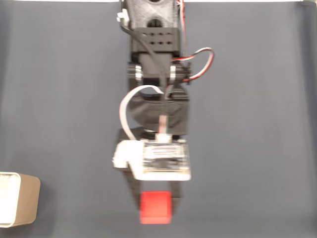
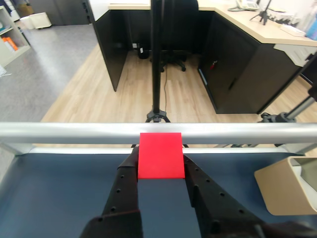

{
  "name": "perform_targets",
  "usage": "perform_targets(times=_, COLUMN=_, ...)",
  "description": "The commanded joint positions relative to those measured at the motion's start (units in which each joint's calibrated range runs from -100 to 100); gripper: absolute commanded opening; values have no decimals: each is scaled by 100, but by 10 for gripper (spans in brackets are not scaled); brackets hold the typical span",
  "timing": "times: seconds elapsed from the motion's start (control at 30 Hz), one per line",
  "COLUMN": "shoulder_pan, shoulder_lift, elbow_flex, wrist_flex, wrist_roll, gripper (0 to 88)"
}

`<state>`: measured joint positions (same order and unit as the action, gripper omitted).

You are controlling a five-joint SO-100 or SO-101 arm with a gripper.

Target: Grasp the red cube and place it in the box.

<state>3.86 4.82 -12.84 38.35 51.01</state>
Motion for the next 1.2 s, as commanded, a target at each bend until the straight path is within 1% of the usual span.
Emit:
perform_targets(times=0.0, shoulder_pan=403, shoulder_lift=-465, elbow_flex=-103, wrist_flex=18, wrist_roll=-59, gripper=0)
perform_targets(times=0.53, shoulder_pan=1759, shoulder_lift=393, elbow_flex=-961, wrist_flex=-72, wrist_roll=-68, gripper=0)
perform_targets(times=1.17, shoulder_pan=2555, shoulder_lift=2369, elbow_flex=-3004, wrist_flex=-113, wrist_roll=-44, gripper=0)
